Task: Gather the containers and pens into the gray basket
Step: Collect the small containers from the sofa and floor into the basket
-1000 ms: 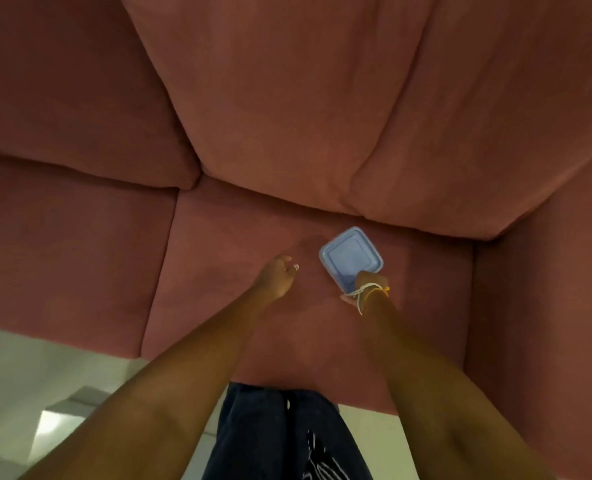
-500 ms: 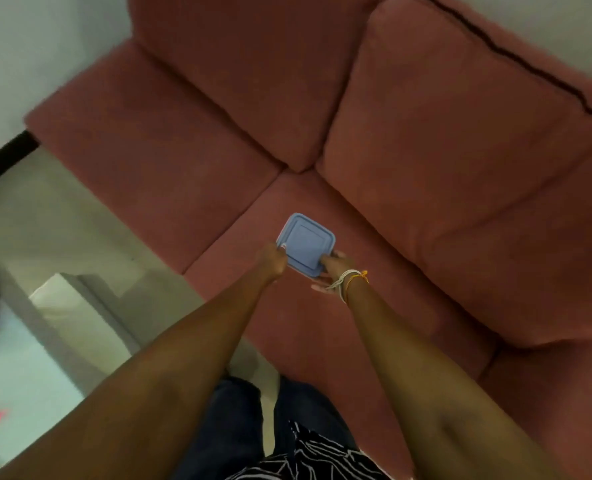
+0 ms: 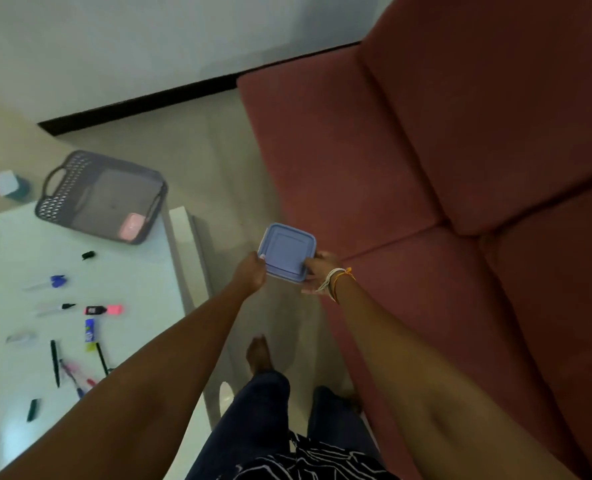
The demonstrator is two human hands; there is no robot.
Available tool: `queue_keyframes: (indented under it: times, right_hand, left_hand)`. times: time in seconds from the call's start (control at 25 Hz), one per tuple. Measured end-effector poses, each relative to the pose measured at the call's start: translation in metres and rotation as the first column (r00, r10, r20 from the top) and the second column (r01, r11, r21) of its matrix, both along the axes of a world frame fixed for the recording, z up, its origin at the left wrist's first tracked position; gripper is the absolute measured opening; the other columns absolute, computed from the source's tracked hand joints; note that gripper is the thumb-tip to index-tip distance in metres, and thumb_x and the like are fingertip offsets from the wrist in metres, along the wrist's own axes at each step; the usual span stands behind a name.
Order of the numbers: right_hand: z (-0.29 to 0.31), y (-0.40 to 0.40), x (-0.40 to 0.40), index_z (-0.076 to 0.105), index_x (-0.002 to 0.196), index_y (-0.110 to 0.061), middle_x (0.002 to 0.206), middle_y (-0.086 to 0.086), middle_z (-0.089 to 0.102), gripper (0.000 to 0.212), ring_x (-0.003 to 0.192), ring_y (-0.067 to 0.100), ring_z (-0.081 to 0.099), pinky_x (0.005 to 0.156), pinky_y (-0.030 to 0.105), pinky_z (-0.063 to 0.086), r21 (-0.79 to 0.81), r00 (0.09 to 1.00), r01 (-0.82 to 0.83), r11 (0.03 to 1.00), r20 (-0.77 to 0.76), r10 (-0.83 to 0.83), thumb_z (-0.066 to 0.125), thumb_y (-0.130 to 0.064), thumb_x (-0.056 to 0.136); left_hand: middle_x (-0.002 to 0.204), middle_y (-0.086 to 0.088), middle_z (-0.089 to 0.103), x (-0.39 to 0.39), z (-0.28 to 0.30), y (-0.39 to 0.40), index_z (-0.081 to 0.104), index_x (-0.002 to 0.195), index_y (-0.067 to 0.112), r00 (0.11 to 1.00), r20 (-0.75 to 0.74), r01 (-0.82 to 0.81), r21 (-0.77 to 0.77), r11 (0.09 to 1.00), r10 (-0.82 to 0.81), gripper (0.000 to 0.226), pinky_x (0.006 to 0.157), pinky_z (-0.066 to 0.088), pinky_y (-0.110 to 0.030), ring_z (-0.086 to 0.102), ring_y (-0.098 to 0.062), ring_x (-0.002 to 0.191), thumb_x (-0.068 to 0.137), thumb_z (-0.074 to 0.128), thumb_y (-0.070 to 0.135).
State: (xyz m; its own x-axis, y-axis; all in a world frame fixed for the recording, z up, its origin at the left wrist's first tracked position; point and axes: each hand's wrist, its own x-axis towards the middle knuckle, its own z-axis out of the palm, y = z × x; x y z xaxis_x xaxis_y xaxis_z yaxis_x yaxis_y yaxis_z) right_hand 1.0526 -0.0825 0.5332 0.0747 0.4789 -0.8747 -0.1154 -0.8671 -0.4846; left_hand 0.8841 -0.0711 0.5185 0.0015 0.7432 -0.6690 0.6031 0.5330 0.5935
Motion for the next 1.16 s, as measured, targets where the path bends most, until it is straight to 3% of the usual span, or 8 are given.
queue_keyframes:
  times: [0.12,0.2,0.32,0.52,0.76,0.84,1.0,1.16]
  right_hand:
    - [-0.006,0.044,-0.070,0.053,0.099,-0.011,0.102,0.015,0.053,0.013,0.112,0.041,0.058,0.080,0.053,0.053,0.005,0.991,-0.133,0.991,0.031,0.133,0.050,-0.002,0.089]
    - [-0.007,0.073,-0.110,0.058,0.087,-0.010,0.095,0.015,0.056,0.013,0.103,0.044,0.061,0.076,0.052,0.054,0.027,0.976,-0.208,0.978,0.066,0.206,0.051,0.001,0.086]
    - [-0.006,0.111,-0.155,0.064,0.099,-0.007,0.091,0.016,0.057,0.020,0.082,0.038,0.062,0.065,0.048,0.057,0.057,0.944,-0.315,0.947,0.120,0.307,0.052,0.001,0.085]
    - [-0.023,0.189,-0.215,0.070,0.103,-0.012,0.095,0.012,0.069,0.028,0.076,0.033,0.068,0.071,0.048,0.061,0.076,0.832,-0.513,0.855,0.290,0.473,0.056,-0.011,0.079]
    - [-0.028,0.299,-0.280,0.060,0.126,-0.014,0.128,0.011,0.061,0.043,0.111,0.034,0.061,0.093,0.044,0.054,0.098,0.611,-0.763,0.639,0.429,0.665,0.056,-0.005,0.084]
    - [-0.034,0.337,-0.302,0.062,0.122,-0.008,0.124,0.015,0.062,0.037,0.110,0.035,0.061,0.094,0.040,0.053,0.093,0.508,-0.839,0.536,0.486,0.711,0.054,-0.003,0.086]
    - [-0.055,0.389,-0.349,0.065,0.082,-0.008,0.082,0.017,0.061,0.008,0.076,0.031,0.058,0.065,0.028,0.046,0.027,0.322,-0.922,0.387,0.610,0.724,0.058,-0.006,0.081]
    - [-0.107,0.418,-0.396,0.069,0.099,-0.004,0.096,0.018,0.069,0.020,0.090,0.035,0.067,0.074,0.034,0.054,-0.027,0.146,-0.974,0.225,0.685,0.713,0.062,-0.012,0.082]
  left_hand:
    - [0.101,-0.023,0.058,-0.064,0.011,0.026,0.049,0.116,0.000,0.994,-0.001,-0.106,0.005,0.994,0.106,0.036,0.060,0.050,-0.037,0.063,-0.036,0.084,0.104,0.029,0.027]
    - [0.108,-0.027,0.059,-0.103,0.006,0.044,0.049,0.117,0.000,0.980,-0.006,-0.199,-0.018,0.980,0.199,0.035,0.070,0.054,-0.042,0.065,-0.037,0.089,0.103,0.030,0.026]
    - [0.120,-0.029,0.059,-0.145,0.000,0.066,0.048,0.123,-0.006,0.943,-0.011,-0.332,-0.066,0.941,0.332,0.038,0.089,0.054,-0.051,0.064,-0.043,0.102,0.102,0.032,0.021]
    - [0.114,-0.029,0.063,-0.193,-0.014,0.110,0.050,0.119,-0.008,0.876,-0.016,-0.479,-0.145,0.866,0.482,0.033,0.079,0.056,-0.047,0.066,-0.042,0.096,0.100,0.036,0.014]
    - [0.112,-0.025,0.065,-0.239,-0.028,0.188,0.055,0.118,-0.006,0.774,-0.031,-0.629,-0.152,0.762,0.633,0.030,0.052,0.055,-0.029,0.068,-0.034,0.081,0.098,0.043,0.012]
    - [0.112,-0.025,0.064,-0.252,-0.038,0.214,0.055,0.118,-0.006,0.741,-0.041,-0.668,-0.145,0.730,0.670,0.030,0.053,0.054,-0.031,0.067,-0.033,0.078,0.098,0.042,0.012]
    - [0.107,-0.023,0.065,-0.279,-0.070,0.258,0.053,0.118,-0.004,0.682,-0.069,-0.729,-0.146,0.669,0.728,0.028,0.050,0.053,-0.029,0.069,-0.033,0.080,0.099,0.043,0.014]
    - [0.095,-0.026,0.066,-0.316,-0.122,0.281,0.062,0.099,-0.008,0.596,-0.097,-0.800,-0.157,0.579,0.797,0.021,0.050,0.052,-0.030,0.060,-0.025,0.061,0.091,0.061,0.011]
